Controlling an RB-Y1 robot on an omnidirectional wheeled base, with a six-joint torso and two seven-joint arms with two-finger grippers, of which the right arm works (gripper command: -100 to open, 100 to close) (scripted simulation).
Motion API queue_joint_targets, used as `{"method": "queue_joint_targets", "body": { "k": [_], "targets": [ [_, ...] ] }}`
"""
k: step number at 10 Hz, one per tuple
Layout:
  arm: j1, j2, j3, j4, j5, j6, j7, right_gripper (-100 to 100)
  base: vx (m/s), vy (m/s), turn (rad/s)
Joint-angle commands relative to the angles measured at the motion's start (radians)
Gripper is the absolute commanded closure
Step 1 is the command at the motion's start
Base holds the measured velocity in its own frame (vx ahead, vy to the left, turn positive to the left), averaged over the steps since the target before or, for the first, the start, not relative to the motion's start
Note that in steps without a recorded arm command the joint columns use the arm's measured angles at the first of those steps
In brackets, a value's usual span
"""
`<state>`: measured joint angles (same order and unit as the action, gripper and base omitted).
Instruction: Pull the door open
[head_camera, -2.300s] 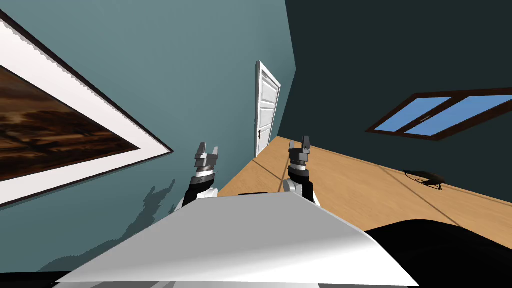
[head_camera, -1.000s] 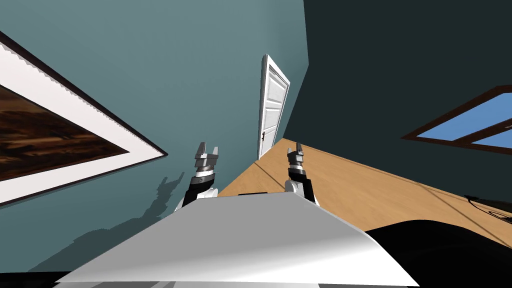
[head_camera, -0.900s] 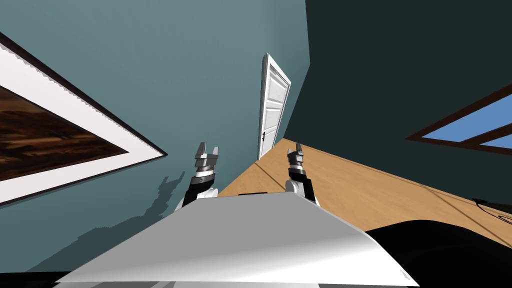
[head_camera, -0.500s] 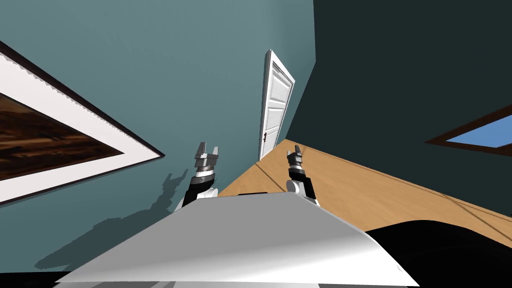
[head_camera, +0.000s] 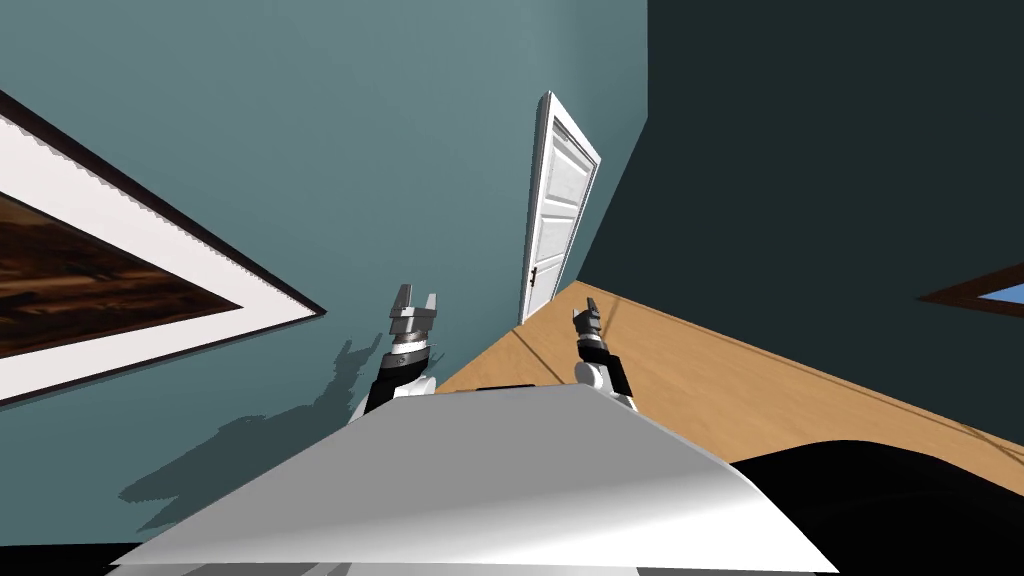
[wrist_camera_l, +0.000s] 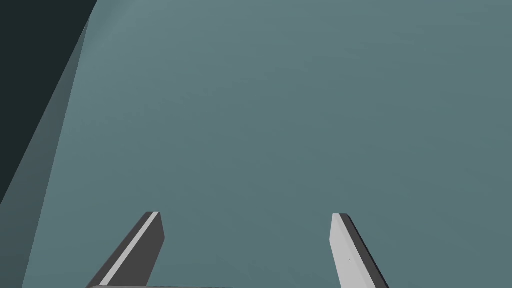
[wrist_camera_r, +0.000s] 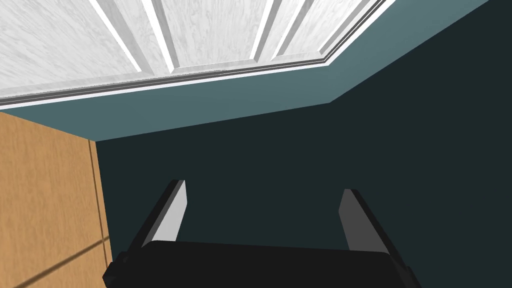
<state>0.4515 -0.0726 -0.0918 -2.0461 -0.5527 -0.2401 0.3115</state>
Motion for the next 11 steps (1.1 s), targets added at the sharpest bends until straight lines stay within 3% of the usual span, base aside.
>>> {"method": "queue_joint_targets", "body": {
  "k": [1,10,11],
  "targets": [
    [-0.003,-0.001,-0.01,0.018,-0.043,0.035,0.019,-100,0.099,-0.069,0.087],
    [-0.02,-0.02,-0.071,0.154,-0.302,0.208,0.111,-100,0.085,-0.064,0.11],
    [-0.02,-0.02,-0.071,0.154,-0.304,0.208,0.111,-100,0.057,-0.055,0.032]
  ]
}}
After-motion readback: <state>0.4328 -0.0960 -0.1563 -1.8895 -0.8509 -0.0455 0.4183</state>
